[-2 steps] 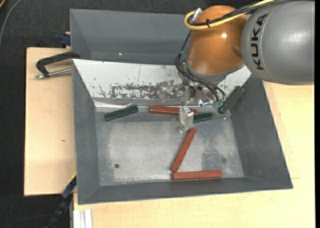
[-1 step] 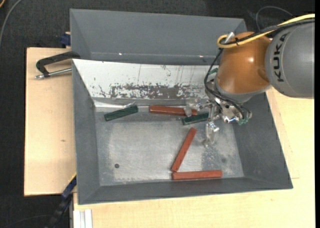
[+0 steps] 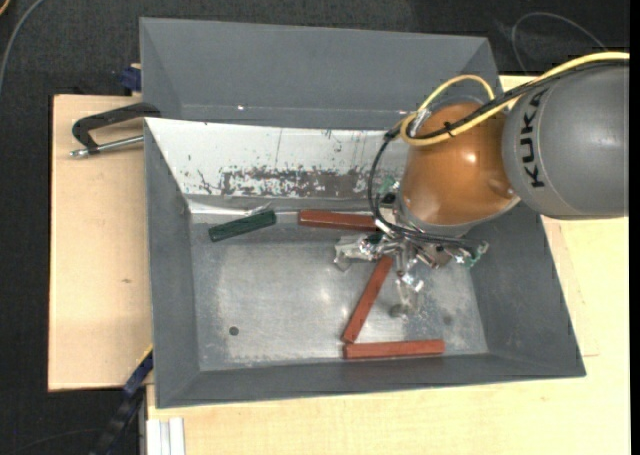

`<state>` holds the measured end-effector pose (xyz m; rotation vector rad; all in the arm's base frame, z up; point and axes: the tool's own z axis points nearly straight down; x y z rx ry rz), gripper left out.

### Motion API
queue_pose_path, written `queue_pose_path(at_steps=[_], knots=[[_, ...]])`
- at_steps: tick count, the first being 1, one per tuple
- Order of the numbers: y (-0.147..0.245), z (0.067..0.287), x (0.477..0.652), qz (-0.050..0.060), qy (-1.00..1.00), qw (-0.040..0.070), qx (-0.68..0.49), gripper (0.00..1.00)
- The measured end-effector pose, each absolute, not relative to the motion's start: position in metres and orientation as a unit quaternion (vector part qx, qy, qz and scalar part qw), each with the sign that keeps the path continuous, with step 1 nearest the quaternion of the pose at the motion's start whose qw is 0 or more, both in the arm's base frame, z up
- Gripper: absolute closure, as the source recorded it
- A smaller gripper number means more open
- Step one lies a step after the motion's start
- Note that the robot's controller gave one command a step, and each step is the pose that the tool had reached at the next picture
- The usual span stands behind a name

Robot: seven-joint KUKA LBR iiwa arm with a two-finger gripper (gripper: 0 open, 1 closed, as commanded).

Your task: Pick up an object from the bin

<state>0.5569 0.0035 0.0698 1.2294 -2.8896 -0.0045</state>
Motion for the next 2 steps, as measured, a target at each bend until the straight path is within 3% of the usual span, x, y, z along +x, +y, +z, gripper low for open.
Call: queue_pose_path(at_steps=[1,2], knots=[[0.003,0.071,0.558,-0.001,-0.921,-0.001,0.39,1.0],[0.007,0.228,0.543,0.002,-0.919,-0.007,0.395,1.0]])
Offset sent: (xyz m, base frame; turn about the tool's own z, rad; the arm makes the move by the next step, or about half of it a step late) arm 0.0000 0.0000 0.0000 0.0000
